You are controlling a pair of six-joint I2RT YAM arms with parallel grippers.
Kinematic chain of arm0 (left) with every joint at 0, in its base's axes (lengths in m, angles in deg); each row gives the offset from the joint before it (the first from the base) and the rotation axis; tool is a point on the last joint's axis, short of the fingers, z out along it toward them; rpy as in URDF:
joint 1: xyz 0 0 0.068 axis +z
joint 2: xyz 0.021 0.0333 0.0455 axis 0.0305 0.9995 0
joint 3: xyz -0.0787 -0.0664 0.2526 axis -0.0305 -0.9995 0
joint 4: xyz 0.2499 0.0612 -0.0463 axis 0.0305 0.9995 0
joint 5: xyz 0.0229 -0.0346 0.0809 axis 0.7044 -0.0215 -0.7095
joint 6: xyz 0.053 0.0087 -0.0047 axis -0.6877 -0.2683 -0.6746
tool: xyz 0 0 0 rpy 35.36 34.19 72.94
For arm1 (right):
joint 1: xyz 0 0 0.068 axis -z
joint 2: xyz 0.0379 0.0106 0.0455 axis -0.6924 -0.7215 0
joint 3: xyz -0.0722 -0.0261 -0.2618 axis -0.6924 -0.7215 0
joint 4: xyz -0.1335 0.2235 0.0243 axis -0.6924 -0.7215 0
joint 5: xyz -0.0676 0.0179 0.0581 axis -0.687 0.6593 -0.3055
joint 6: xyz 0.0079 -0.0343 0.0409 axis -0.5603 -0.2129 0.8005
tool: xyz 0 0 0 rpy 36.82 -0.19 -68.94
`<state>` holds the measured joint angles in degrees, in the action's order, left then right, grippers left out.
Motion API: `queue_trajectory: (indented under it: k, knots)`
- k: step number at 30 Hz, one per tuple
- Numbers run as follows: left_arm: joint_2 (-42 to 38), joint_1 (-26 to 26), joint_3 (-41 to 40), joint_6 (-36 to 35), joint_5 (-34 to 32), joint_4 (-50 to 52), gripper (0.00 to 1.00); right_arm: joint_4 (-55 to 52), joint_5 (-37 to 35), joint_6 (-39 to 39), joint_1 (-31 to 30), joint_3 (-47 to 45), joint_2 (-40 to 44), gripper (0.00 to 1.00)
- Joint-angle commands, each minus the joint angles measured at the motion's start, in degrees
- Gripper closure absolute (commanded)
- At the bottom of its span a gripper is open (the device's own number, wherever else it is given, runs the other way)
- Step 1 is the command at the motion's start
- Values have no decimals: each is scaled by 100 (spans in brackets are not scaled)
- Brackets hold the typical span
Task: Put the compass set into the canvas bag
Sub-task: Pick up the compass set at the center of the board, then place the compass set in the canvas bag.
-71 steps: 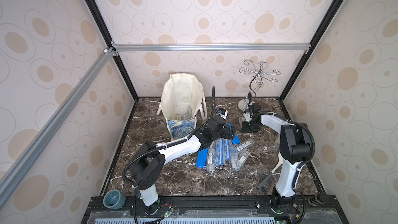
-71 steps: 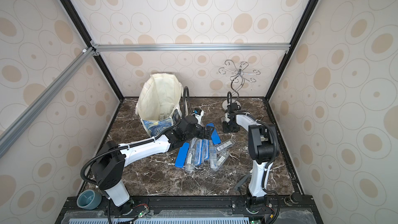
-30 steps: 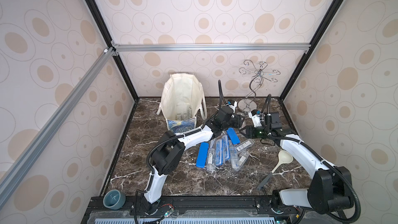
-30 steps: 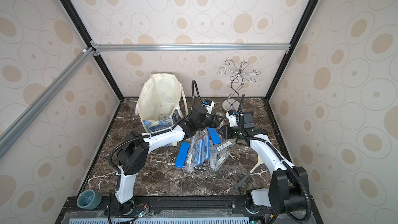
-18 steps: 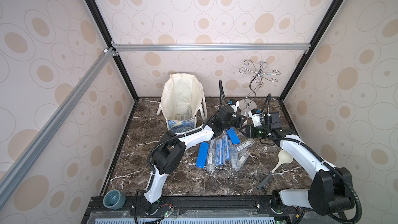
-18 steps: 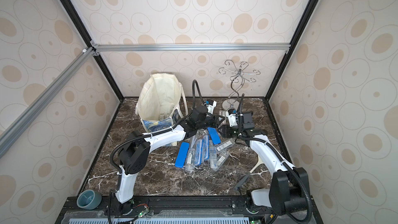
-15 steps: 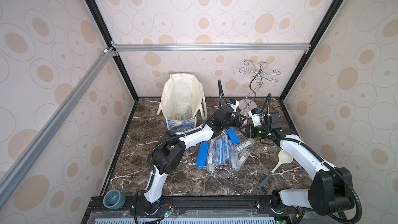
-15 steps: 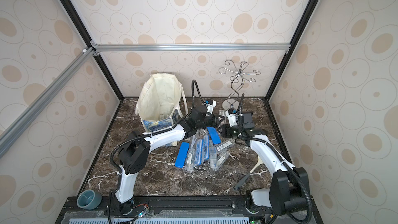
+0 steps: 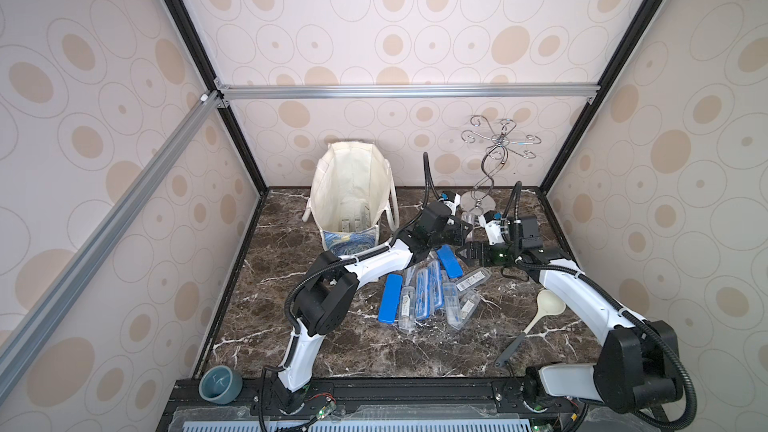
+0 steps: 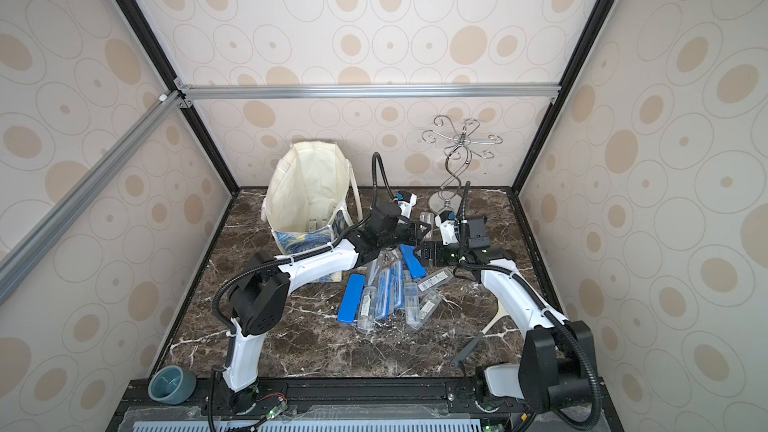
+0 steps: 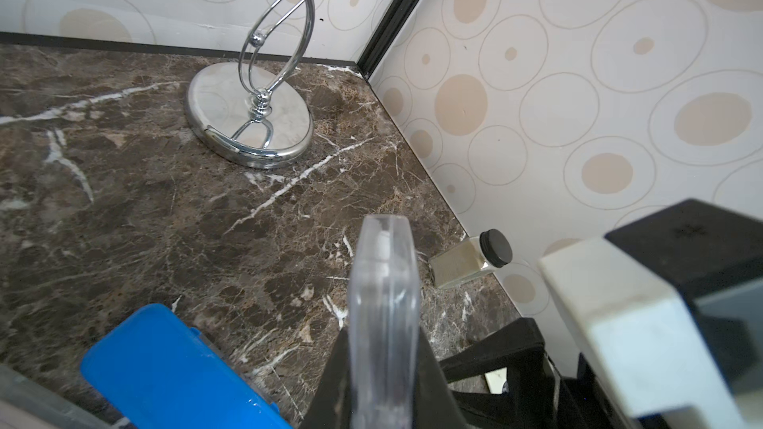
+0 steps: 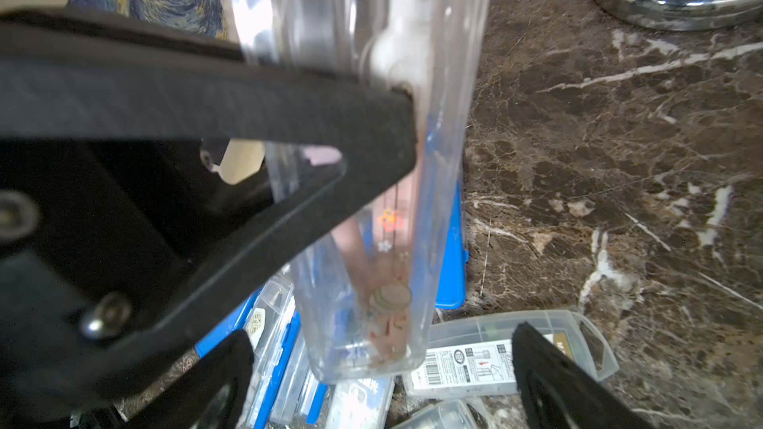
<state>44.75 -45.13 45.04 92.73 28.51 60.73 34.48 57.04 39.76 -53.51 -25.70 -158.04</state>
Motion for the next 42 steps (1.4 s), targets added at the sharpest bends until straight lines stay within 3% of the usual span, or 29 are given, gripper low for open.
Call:
queue_trajectory:
  k: [1, 5, 10, 13, 20, 27, 32, 37, 42]
  knots:
    - [-217, 33, 794, -732, -536, 595, 93, -31, -366, 222, 24, -221, 359, 0]
    - [-247, 30, 1470, -1297, -1025, 1311, 93, -105, -1297, 483, 179, -470, 722, 0]
    - [-483, 56, 2004, -1945, -1674, 1897, 92, 197, -1663, 910, 527, -910, 1093, 0]
    - [-705, 72, 2152, -2294, -2239, 2166, 92, 259, -1645, 858, 572, -1024, 1105, 0]
    - [-1431, 129, 1897, -3166, -4371, 2365, 92, 60, -1309, 760, 581, -852, 769, 0]
    - [-2156, 487, 1264, -3547, -5248, 2100, 87, 134, -1003, 758, 581, -814, 611, 0]
    - [-2643, 1128, 535, -3207, -5171, 2089, 86, 110, -1045, 718, 580, -838, 653, 0]
    - [-2832, 1785, -358, -2631, -4474, 2087, 85, 98, -1022, 740, 577, -821, 661, 0]
    - [-2598, 2079, -864, -2345, -3804, 2062, 85, 45, -1001, 744, 575, -798, 624, 0]
